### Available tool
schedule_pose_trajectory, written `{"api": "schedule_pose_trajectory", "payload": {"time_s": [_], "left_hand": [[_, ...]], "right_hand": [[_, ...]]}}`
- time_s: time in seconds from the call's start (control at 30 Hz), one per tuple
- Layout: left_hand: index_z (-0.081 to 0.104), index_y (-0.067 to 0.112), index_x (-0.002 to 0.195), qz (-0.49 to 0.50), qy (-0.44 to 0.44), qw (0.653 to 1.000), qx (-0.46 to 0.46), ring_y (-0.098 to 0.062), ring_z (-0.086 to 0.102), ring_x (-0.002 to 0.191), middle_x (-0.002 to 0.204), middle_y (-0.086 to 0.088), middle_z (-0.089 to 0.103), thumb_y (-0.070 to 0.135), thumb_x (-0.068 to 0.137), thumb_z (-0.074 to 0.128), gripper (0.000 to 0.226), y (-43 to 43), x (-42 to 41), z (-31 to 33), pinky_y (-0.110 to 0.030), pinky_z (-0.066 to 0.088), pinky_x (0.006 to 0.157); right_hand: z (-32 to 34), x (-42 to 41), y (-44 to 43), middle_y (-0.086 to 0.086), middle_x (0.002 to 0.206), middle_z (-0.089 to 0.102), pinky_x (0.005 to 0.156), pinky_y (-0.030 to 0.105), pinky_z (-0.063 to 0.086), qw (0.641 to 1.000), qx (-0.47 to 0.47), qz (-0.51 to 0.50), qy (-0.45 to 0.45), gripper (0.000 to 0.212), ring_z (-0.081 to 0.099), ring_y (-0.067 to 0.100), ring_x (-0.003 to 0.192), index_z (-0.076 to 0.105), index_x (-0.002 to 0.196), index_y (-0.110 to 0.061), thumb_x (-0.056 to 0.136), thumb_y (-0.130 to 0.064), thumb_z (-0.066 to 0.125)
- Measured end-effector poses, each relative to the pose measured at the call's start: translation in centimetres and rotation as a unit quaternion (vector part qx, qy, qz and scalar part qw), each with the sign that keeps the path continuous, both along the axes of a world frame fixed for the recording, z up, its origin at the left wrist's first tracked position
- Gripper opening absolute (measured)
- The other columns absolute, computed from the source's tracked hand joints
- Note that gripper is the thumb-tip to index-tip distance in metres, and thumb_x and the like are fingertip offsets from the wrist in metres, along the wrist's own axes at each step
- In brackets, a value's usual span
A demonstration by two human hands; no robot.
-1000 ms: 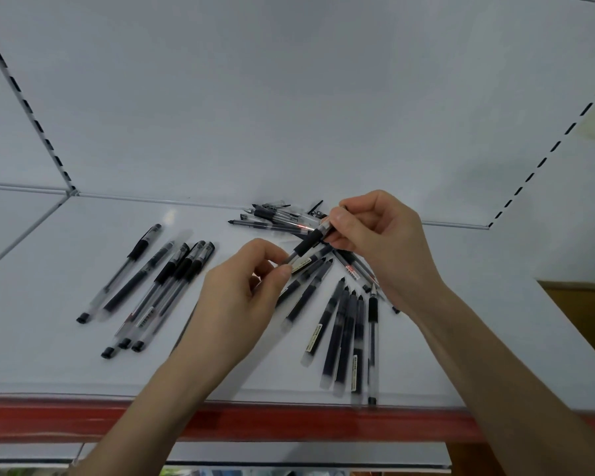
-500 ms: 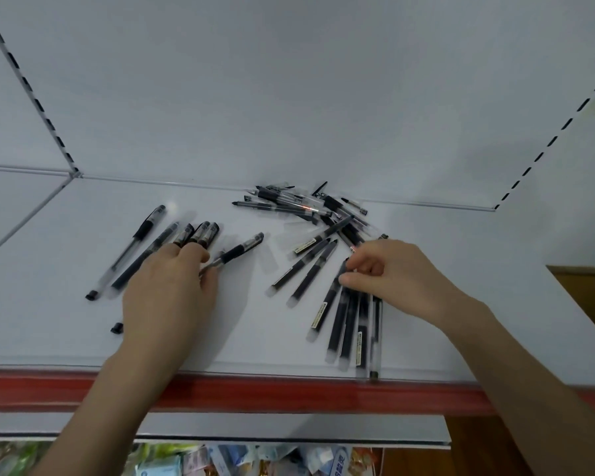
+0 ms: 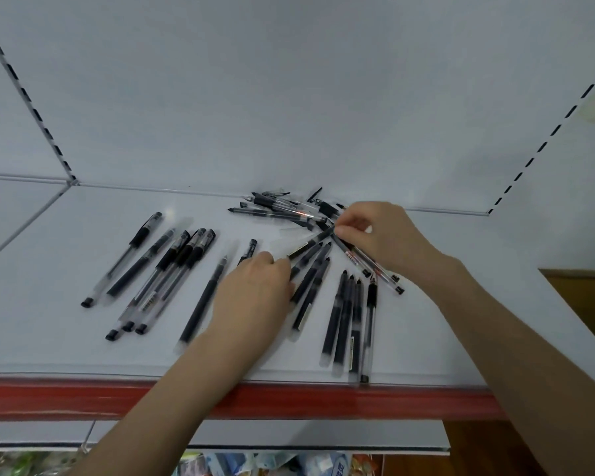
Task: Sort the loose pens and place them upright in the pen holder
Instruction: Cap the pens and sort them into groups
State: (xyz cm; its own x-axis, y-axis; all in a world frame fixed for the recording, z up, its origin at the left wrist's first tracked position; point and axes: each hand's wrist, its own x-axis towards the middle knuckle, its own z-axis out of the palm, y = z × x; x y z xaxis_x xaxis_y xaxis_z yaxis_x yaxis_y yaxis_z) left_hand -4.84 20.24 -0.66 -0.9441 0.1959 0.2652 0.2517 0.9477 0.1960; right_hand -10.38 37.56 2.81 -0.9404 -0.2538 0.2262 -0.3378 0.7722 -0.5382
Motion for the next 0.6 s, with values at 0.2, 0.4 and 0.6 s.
{"api": "schedule_pose_trajectory", "payload": {"time_s": [0.2, 0.4, 0.6], "left_hand": [[0.057, 0.013, 0.108, 0.003, -0.038, 0.999, 0.004, -0.024, 0.056, 0.095, 0.107, -0.004, 0.056, 0.023, 0.094, 0.039, 0.025, -1.8, 0.9, 0.2, -0.028, 0.04, 0.069], [0.059, 0.007, 0.11, 0.016, -0.064, 0.997, 0.045, -0.03, 0.057, 0.093, 0.106, -0.01, 0.056, 0.016, 0.092, 0.043, 0.026, -3.7, 2.0, 0.9, -0.034, 0.046, 0.076], [0.055, 0.01, 0.109, 0.029, -0.072, 0.991, 0.113, -0.021, 0.051, 0.088, 0.1, -0.005, 0.051, 0.012, 0.092, 0.041, 0.022, -5.4, 2.2, 1.6, -0.025, 0.037, 0.072]], "right_hand": [[-0.3, -3.3, -3.8, 0.004, 0.096, 0.067, 0.081, 0.028, 0.045, 0.991, 0.1, 0.092, -0.019, 0.014, 0.058, 0.016, 0.087, 0.067, 0.097, -0.007, 0.087, -0.013, 0.058], [-0.1, -4.8, -5.1, 0.004, 0.105, 0.065, 0.081, 0.028, 0.043, 0.97, 0.206, 0.11, -0.061, 0.022, 0.059, 0.02, 0.096, 0.063, 0.109, -0.01, 0.088, -0.017, 0.057], [0.1, -4.9, -5.3, 0.016, 0.11, 0.064, 0.088, 0.036, 0.047, 0.971, 0.203, 0.089, -0.092, 0.027, 0.059, 0.028, 0.101, 0.06, 0.105, 0.001, 0.087, -0.019, 0.061]]}}
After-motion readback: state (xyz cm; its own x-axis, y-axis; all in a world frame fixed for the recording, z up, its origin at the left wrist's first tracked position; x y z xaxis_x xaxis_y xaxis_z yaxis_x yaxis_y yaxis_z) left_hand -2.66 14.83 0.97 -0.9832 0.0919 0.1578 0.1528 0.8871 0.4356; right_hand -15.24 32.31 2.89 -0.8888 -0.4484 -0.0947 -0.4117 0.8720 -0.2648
